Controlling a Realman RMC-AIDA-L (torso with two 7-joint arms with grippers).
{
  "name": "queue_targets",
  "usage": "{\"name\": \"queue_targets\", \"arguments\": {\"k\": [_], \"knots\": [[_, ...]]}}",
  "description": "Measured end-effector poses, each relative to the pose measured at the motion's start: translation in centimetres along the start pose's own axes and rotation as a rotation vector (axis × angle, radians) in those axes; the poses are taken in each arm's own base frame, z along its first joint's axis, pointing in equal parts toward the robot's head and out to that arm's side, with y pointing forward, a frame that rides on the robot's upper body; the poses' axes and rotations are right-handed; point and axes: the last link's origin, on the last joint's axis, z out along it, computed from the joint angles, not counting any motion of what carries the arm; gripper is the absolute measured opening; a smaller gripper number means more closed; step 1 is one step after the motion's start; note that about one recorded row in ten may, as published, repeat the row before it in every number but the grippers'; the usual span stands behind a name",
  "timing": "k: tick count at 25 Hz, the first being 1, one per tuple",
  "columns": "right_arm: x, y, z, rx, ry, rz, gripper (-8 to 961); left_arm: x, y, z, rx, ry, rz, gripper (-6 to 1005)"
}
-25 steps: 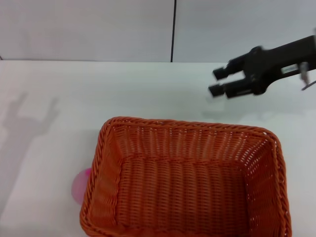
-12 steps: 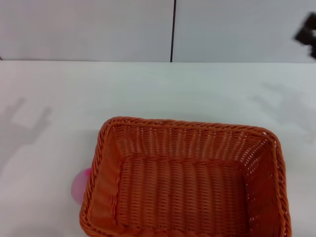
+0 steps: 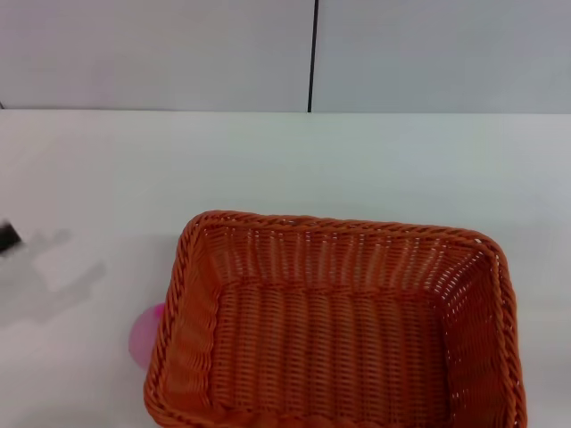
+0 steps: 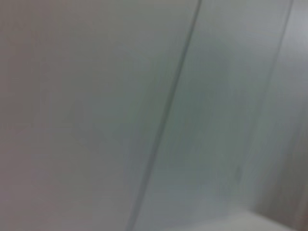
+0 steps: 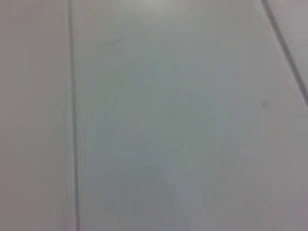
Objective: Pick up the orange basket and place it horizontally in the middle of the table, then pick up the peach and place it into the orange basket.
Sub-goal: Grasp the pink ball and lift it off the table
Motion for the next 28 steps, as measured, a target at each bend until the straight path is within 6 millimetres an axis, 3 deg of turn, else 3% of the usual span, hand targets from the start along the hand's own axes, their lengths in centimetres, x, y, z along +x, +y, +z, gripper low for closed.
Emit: {"name": "queue_targets", "arguments": {"k": [15,28], "knots": [[0.2,-0.7,-0.4,0.084,-0.018,0.009,506,-5.7,1.1,3.8,-0.052,-0.294,-0.053,846],[0.4,-0.7,-0.3,0.089,-0.017,0.015,505,-7.2,1.5,4.9,-0.072,-0.369,-0.053,845]]}}
